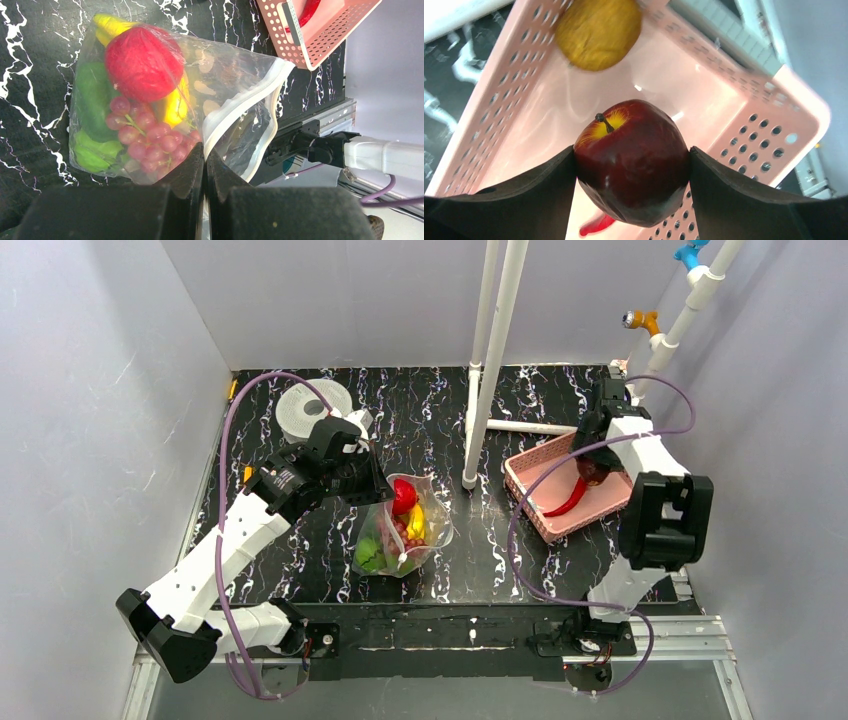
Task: Place the food in the zip-top bag and seal the zipper
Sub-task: Pick up the fake fruit from the bin, then place the fake fruit in the zipper food storage bag.
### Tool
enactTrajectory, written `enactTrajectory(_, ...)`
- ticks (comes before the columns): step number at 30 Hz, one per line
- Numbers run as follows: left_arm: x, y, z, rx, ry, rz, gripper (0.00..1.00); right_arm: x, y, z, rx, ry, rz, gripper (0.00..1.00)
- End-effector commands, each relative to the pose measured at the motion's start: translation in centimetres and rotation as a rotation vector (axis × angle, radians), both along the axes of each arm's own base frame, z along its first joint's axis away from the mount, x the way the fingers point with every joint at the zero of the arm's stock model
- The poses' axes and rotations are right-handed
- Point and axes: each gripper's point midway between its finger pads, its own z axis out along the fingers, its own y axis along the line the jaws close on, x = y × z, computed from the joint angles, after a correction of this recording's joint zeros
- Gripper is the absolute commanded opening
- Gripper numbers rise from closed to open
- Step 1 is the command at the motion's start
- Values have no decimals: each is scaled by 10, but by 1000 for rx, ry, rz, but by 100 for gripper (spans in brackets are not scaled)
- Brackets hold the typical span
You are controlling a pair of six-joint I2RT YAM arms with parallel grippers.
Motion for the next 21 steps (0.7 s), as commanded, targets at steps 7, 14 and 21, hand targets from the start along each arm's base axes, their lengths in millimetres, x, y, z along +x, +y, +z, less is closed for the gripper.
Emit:
enactTrajectory(7,-1,-2,3,-10,2,-12,0,-42,102,25,434,-243,277,1)
enactTrajectory(14,-1,-6,-1,-13,17,-23,0,-66,121,80,474,-372,425,1)
enactTrajectory(21,1,-7,-3,-16,16,-21,0,-89,171,142,637,-488,664,1)
